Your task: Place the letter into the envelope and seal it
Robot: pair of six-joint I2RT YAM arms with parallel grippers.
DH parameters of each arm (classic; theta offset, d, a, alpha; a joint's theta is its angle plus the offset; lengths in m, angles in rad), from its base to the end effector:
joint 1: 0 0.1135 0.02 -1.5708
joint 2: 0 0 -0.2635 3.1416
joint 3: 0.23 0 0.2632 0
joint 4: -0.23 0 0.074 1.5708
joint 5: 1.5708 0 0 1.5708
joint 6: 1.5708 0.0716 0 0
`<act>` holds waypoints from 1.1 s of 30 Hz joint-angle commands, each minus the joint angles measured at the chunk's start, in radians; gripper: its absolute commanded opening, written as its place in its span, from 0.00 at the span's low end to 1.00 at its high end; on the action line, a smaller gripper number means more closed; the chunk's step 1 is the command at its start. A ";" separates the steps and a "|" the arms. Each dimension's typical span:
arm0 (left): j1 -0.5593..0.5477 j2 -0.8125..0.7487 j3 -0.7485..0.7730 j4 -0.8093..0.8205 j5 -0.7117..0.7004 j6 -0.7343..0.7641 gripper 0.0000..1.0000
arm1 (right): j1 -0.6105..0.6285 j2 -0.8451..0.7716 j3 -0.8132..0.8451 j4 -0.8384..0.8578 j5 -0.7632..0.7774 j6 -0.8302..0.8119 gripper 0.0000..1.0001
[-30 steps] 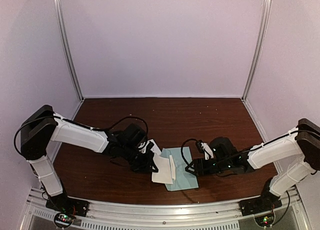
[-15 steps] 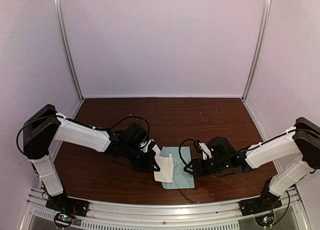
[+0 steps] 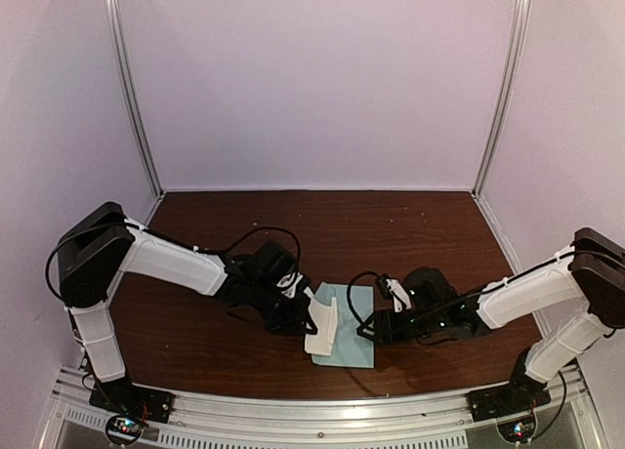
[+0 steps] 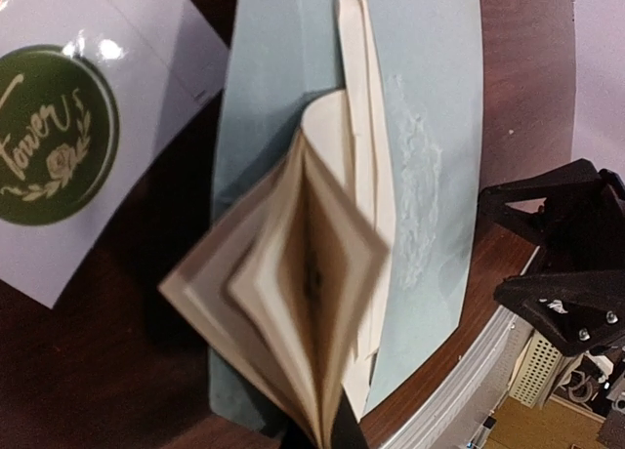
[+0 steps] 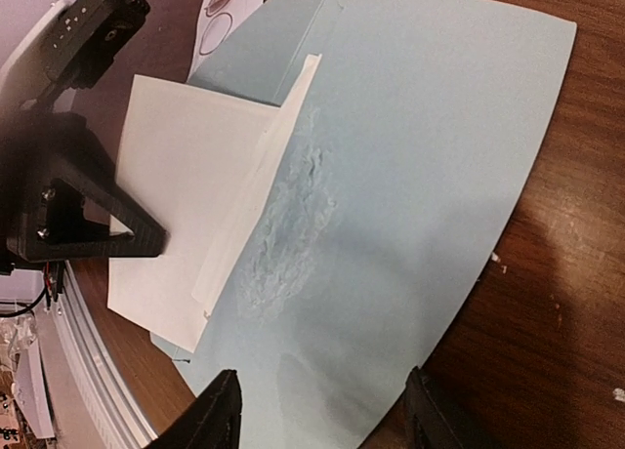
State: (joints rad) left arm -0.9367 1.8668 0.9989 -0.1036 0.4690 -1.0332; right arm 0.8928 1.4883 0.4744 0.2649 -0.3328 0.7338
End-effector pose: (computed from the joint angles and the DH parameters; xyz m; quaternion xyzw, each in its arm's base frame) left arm 0.2027 -0.3302 0.0950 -0.0237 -0.9315 0.3620 0.0262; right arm 0.1627 0.2393 0.0938 -0.1377 0.8960 0.3905 0.1603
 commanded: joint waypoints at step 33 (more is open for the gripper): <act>-0.004 0.036 0.190 -0.188 -0.117 0.256 0.27 | 0.015 0.004 0.068 -0.050 0.057 -0.013 0.58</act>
State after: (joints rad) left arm -0.9367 1.9499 1.1831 -0.2661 0.3889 -0.8051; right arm 0.9001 1.5284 0.5217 0.2497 -0.3267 0.7303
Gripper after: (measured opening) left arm 0.213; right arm 0.574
